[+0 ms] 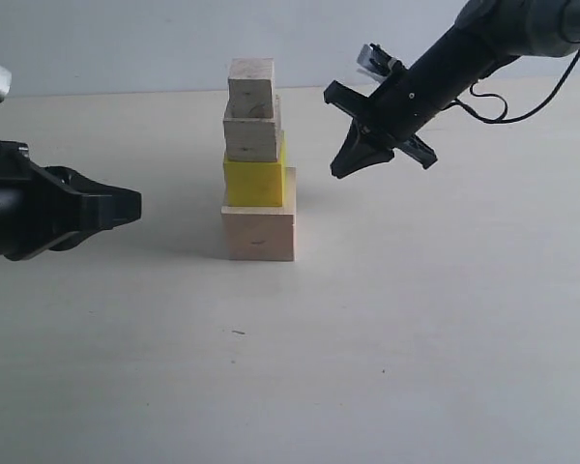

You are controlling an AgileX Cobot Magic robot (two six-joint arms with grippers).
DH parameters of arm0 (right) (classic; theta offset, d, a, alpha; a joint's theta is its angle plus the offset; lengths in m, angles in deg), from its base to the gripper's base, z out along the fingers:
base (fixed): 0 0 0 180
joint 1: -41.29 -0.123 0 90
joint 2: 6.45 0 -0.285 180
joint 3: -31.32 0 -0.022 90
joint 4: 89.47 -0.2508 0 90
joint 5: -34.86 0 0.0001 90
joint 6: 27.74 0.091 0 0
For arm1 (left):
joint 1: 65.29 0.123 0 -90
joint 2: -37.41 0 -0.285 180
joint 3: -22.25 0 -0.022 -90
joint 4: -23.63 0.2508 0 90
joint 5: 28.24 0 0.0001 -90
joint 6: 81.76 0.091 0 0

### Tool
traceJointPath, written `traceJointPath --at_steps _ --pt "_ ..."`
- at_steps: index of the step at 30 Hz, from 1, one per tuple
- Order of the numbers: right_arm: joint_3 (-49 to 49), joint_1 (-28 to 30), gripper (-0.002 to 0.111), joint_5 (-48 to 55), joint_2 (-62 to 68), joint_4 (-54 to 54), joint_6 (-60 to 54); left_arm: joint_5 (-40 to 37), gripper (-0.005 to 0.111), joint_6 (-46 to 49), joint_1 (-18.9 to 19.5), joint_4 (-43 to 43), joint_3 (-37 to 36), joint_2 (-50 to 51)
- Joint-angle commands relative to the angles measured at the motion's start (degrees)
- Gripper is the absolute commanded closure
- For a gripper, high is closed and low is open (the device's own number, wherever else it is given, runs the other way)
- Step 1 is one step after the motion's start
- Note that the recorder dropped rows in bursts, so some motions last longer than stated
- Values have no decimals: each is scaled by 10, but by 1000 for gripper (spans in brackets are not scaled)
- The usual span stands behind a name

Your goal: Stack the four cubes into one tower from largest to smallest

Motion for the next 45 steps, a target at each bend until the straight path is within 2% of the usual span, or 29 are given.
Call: traceJointPath --at_steps 1,19,34,45 --pt "4 -13 108 2 -2 -23 -16 -2 107 -2 1 -2 -1 2" --pt "4 -42 108 -16 -2 -26 -30 9 107 -2 1 -2 -1 2" --pt "4 -42 108 -16 18 -75 -71 8 107 0 1 -2 -1 2" --pt "4 -42 108 -7 17 -55 -50 11 107 0 1 -2 -1 1"
